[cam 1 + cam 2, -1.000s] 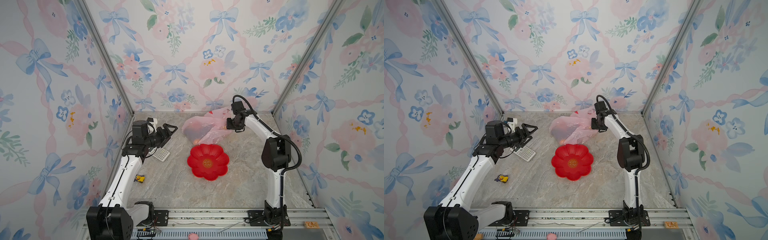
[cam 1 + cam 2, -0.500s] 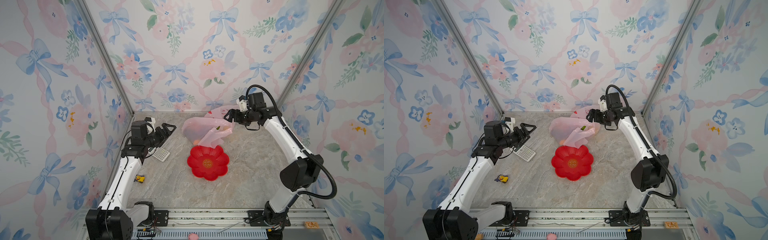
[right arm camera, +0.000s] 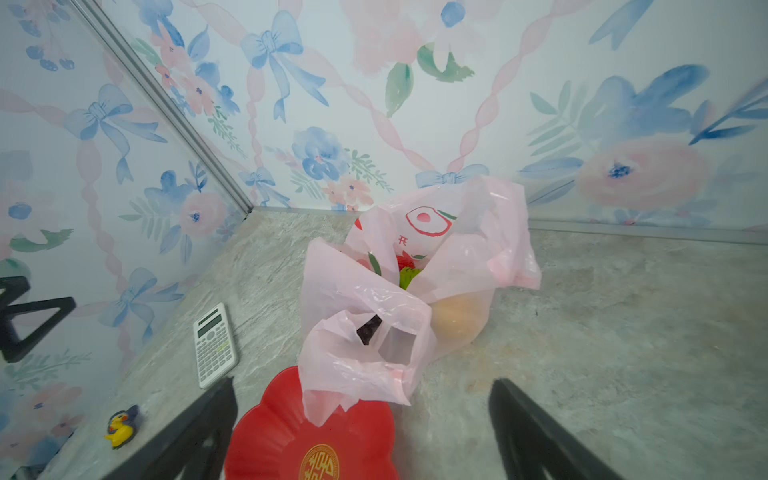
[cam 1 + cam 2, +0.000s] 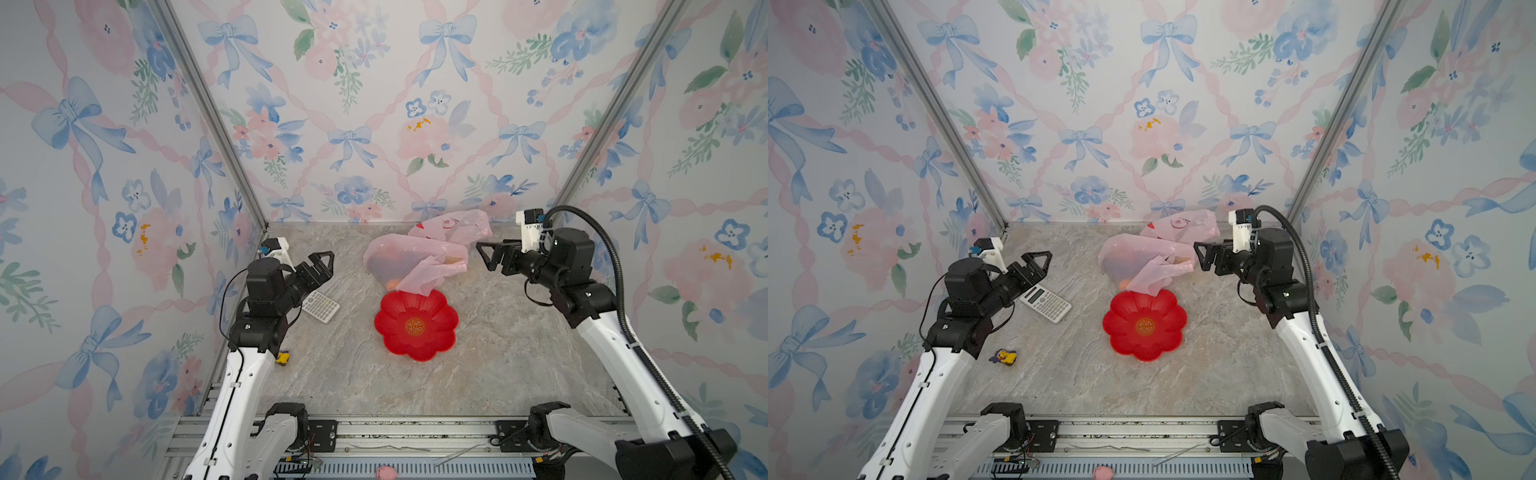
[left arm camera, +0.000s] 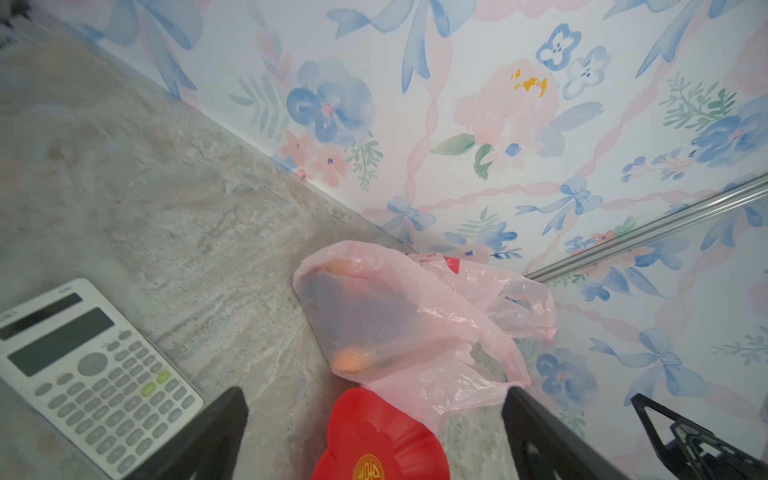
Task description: Place the fruits into the plastic bag
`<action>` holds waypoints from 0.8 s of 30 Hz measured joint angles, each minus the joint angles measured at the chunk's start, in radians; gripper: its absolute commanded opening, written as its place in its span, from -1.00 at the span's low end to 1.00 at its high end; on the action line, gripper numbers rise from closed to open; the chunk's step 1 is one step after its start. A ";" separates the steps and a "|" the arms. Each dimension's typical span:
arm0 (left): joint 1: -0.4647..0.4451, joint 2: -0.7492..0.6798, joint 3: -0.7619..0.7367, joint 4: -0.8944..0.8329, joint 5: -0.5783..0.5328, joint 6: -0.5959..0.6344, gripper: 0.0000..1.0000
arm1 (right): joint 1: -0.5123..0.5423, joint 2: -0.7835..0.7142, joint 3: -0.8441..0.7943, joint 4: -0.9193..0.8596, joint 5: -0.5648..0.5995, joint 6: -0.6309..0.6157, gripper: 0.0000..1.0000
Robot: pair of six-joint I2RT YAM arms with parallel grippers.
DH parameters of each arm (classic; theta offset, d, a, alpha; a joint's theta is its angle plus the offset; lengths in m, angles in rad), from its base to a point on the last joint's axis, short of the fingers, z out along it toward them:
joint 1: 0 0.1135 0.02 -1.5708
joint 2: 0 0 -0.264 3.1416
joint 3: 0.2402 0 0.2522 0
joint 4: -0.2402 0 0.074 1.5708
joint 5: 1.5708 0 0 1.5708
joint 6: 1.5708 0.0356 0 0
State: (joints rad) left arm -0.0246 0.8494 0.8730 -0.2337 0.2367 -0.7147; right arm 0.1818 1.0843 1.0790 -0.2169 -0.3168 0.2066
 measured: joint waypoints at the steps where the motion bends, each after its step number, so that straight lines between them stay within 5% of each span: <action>1: 0.000 -0.035 -0.031 0.016 -0.031 0.031 0.96 | -0.004 -0.020 -0.053 0.042 0.009 -0.011 0.92; 10: -0.001 -0.338 -0.339 0.209 -0.216 0.200 0.96 | -0.069 -0.067 -0.222 0.174 0.055 -0.077 0.93; 24: -0.001 -0.375 -0.533 0.308 -0.342 0.251 0.96 | -0.238 -0.083 -0.620 0.461 0.143 -0.119 0.92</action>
State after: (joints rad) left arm -0.0254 0.4740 0.3405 0.0746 -0.1051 -0.4637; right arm -0.0566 1.0012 0.4591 0.2443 -0.1734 0.0875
